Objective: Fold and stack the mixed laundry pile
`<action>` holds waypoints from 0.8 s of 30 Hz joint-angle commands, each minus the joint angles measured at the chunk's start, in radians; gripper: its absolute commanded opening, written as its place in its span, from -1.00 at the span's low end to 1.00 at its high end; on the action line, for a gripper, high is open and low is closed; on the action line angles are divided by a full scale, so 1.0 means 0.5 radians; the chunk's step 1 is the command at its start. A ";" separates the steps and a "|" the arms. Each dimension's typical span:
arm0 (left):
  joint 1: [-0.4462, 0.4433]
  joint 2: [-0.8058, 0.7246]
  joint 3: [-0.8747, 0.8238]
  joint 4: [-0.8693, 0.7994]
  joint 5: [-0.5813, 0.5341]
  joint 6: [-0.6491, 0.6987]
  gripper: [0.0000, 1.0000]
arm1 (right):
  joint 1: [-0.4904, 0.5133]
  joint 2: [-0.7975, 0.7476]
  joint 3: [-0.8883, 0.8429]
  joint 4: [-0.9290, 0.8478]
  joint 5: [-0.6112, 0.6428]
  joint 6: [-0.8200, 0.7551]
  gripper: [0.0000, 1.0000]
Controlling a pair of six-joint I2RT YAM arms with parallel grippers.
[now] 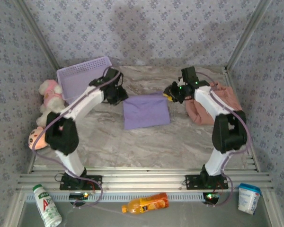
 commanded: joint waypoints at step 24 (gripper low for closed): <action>-0.300 -0.189 -0.759 0.596 0.339 -0.216 -1.00 | 0.325 0.343 -0.036 -0.131 0.662 -0.652 -0.59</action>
